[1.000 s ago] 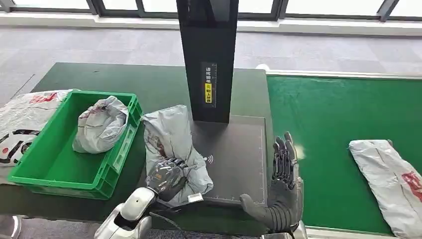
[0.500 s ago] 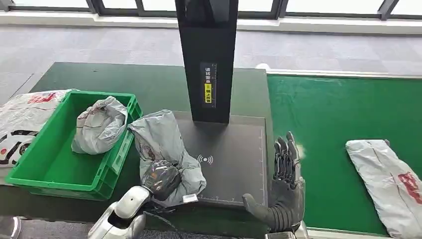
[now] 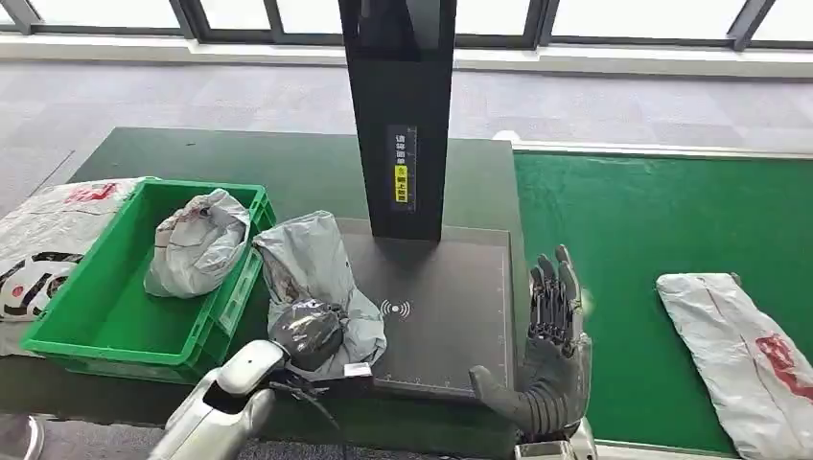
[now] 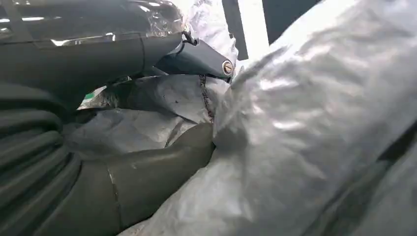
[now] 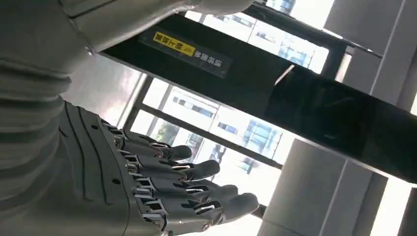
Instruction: Moved the parcel from conveyor to table for the left to box.
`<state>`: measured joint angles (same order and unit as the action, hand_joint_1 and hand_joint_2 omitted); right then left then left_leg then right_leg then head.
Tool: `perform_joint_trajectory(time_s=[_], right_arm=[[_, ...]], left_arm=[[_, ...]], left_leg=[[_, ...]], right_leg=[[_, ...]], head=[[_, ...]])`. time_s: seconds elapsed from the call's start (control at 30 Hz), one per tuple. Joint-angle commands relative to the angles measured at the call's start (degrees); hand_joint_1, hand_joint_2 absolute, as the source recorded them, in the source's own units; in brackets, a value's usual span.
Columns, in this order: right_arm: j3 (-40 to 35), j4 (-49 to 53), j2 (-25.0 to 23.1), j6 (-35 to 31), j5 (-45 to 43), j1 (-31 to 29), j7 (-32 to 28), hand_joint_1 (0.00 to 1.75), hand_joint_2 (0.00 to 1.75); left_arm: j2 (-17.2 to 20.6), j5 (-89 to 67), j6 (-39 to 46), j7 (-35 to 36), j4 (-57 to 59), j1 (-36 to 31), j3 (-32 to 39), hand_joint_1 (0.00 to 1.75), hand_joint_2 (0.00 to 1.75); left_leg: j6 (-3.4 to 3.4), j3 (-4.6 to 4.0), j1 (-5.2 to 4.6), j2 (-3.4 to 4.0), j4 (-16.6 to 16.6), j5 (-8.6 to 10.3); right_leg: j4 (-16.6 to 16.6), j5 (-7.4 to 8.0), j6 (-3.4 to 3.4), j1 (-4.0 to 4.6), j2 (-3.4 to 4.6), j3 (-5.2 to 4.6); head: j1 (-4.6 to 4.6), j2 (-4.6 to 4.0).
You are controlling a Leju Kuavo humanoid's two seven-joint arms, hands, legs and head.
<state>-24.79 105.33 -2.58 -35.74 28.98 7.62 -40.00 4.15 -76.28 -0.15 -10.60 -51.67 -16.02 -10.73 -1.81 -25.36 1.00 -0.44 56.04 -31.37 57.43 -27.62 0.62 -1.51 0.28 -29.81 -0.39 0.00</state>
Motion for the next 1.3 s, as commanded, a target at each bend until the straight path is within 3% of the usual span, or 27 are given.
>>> perform_joint_trajectory(time_s=[0.03,0.07,0.1,0.13,0.17,0.2,0.27,0.37,1.03,1.13,1.23,1.3], right_arm=[[-3.06,2.32,1.90,-3.08,3.21,4.08,0.00,0.00,1.75],[-3.70,2.67,2.10,-3.56,3.39,4.49,0.00,0.00,1.75],[-4.21,2.36,2.19,-3.92,3.26,4.20,0.00,0.00,1.75],[-4.45,1.95,2.17,-3.87,2.99,3.69,0.00,0.00,1.75],[-4.46,1.56,2.05,-3.76,2.76,3.25,0.00,0.00,1.75],[-4.52,1.06,2.07,-3.54,2.34,2.72,0.00,0.00,1.75],[-4.76,0.47,2.46,-3.63,1.64,2.02,0.00,0.00,1.75],[-5.09,-1.21,3.51,-4.01,-0.17,0.56,0.00,0.00,1.75],[-4.98,-0.65,3.41,-2.81,-0.34,1.08,0.00,0.00,1.75],[-5.65,-1.95,3.97,-2.51,-1.56,-0.75,0.00,0.00,1.75],[-6.22,-3.03,4.17,-2.22,-2.42,-2.25,0.00,0.00,1.75],[-6.26,-3.10,4.08,-2.29,-2.31,-2.27,0.00,0.00,1.75]], left_arm=[[-5.86,13.95,29.54,-6.33,-9.70,1.12,7.62,1.75,1.75],[-6.64,14.70,29.70,-4.99,-17.40,2.01,7.21,1.75,1.75],[-7.13,15.15,32.02,-5.06,-22.35,3.52,7.11,1.75,1.75],[-7.36,13.98,35.17,-5.19,-25.20,5.13,7.20,1.75,1.75],[-7.44,13.30,37.78,-5.48,-27.42,6.46,7.18,1.75,1.75],[-7.53,13.70,40.15,-6.42,-29.93,8.35,7.37,1.75,1.75],[-9.85,14.69,40.15,-11.90,-34.08,10.44,10.72,1.75,1.75],[-15.92,12.95,40.15,-21.94,-38.52,11.52,18.50,1.75,1.75],[-18.28,12.43,40.15,-24.85,-38.91,10.72,20.95,1.75,1.75],[-16.39,16.37,40.15,-23.06,-35.86,8.08,24.14,1.75,1.75],[-10.20,20.93,40.15,-18.69,-27.89,2.81,30.45,1.75,1.75],[-6.59,24.14,40.15,-20.05,-23.07,0.40,31.96,1.75,1.75]], left_leg=[[0.11,-2.79,0.07,0.58,0.62,0.84],[-0.05,-1.71,0.09,-0.15,0.24,0.82],[-0.01,-2.36,0.18,-0.46,0.69,0.79],[-0.08,-1.80,0.18,-0.20,0.66,0.69],[-0.62,-1.70,0.24,-0.16,0.61,0.98],[-0.48,-1.00,0.09,-0.04,0.23,1.06],[-0.46,-0.91,0.10,-0.10,0.04,1.23],[-0.55,-1.25,0.15,0.27,0.11,0.85],[-0.41,-1.66,0.07,0.24,0.04,0.83],[-0.44,-1.66,0.08,0.26,0.05,0.83],[-0.46,-1.64,0.09,0.29,0.03,0.85],[-0.47,-1.60,0.08,0.36,-0.12,0.96]], right_leg=[[0.48,1.09,-0.26,0.09,0.45,-2.94],[0.10,0.90,-0.37,0.08,-0.20,-1.69],[0.37,0.91,-0.55,0.16,-0.54,-2.20],[0.41,0.72,-0.54,0.19,-0.18,-2.03],[0.43,0.68,-0.57,0.21,-0.05,-1.94],[0.23,0.67,-0.52,0.21,0.17,-1.71],[0.04,0.88,-0.45,0.19,0.19,-1.60],[0.13,0.75,-0.48,0.22,0.56,-1.63],[0.03,0.70,-0.43,0.15,0.52,-2.02],[0.04,0.71,-0.43,0.16,0.56,-2.03],[0.03,0.73,-0.45,0.17,0.58,-2.02],[-0.05,0.83,-0.52,0.16,0.64,-2.05]], head=[[-0.02,0.00],[-0.02,0.00],[0.00,0.00],[-0.07,0.00],[-0.09,0.00],[-0.09,0.00],[-0.09,0.00],[-0.09,0.00],[-0.09,0.00],[-0.09,0.00],[-0.09,0.00],[-0.09,0.00]])
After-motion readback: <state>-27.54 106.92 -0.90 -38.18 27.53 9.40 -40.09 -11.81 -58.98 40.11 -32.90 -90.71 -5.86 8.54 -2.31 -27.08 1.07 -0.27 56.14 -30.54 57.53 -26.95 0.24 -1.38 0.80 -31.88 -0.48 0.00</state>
